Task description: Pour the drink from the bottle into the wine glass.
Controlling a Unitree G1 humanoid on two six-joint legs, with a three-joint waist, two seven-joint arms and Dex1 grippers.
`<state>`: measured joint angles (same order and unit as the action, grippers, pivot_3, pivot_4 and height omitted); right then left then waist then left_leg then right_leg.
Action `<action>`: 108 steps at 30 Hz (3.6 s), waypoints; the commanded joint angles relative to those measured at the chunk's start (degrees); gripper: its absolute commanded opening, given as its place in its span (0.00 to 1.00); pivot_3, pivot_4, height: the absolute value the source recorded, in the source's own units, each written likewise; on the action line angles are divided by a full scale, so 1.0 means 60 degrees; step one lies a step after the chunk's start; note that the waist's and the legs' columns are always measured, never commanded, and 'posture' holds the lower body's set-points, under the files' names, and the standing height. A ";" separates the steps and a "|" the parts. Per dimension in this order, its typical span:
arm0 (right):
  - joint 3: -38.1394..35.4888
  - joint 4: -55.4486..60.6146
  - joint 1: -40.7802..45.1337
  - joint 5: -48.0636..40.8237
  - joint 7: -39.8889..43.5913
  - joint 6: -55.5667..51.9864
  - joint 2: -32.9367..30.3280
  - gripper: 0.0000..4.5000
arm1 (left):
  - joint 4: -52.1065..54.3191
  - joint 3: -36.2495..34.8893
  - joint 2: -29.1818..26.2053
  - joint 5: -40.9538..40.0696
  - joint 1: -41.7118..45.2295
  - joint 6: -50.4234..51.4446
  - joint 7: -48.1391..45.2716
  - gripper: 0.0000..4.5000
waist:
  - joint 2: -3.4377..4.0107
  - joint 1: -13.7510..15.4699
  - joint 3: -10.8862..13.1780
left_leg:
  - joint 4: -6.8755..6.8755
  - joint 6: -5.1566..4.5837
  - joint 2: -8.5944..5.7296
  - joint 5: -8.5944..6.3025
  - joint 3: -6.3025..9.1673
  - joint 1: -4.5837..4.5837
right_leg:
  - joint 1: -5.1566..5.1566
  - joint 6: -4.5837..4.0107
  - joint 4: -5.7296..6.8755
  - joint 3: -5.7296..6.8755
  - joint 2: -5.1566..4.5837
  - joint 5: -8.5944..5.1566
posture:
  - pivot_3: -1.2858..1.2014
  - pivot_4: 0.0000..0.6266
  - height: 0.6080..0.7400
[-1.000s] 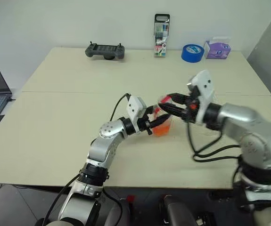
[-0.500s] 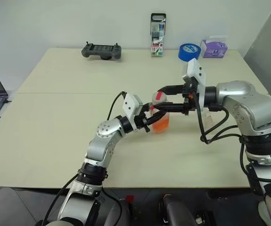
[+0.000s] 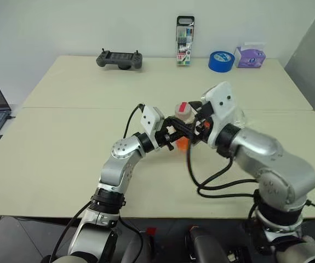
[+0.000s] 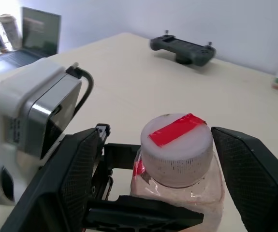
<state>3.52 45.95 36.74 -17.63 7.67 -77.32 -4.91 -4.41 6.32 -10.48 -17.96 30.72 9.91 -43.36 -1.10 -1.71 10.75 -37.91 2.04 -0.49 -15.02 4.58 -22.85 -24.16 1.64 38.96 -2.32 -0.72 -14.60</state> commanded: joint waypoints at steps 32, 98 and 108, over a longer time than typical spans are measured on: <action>0.0187 -0.1160 -0.0030 0.0721 0.0121 0.1781 -0.0314 0.42 | 0.0382 -0.0027 -0.0028 -0.0134 0.0328 0.0136 -0.0114 0.39 | 0.0000 -0.0024 0.0000 | 0.0001 0.0003 -0.0010 0.0002 -0.0005 -0.0001 | 0.0007 0.0002 -0.0008 0.0004 0.0038 -0.0001 | 0.52 0.24 1.00; -0.0235 -0.1144 0.0105 0.0075 0.0524 0.2159 -0.1582 0.96 | 0.0696 -0.0053 -0.0130 -0.0162 0.0214 0.0386 -0.0309 0.39 | 0.0001 -0.0002 0.0003 | -0.0006 -0.0008 -0.0002 -0.0003 -0.0009 0.0003 | 0.0010 -0.0003 -0.0004 0.0000 0.0042 0.0002 | 0.52 0.24 1.00; -0.0353 -0.0219 -0.0489 -0.0955 0.1206 0.1666 -0.1861 0.96 | 0.0529 -0.0074 -0.0196 -0.0138 0.0237 0.0233 -0.0318 0.39 | 0.0001 -0.0005 0.0003 | -0.0006 -0.0009 -0.0001 -0.0003 -0.0011 0.0003 | 0.0011 -0.0003 -0.0004 -0.0002 0.0051 0.0002 | 0.52 0.24 1.00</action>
<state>2.30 41.61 33.98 -21.85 13.89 -67.30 -15.53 -2.71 6.73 -11.63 -18.42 31.05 13.07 -45.51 -1.10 -1.74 10.77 -37.94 1.99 -0.50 -15.04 4.51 -22.84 -24.09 1.62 38.94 -2.33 -0.42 -14.59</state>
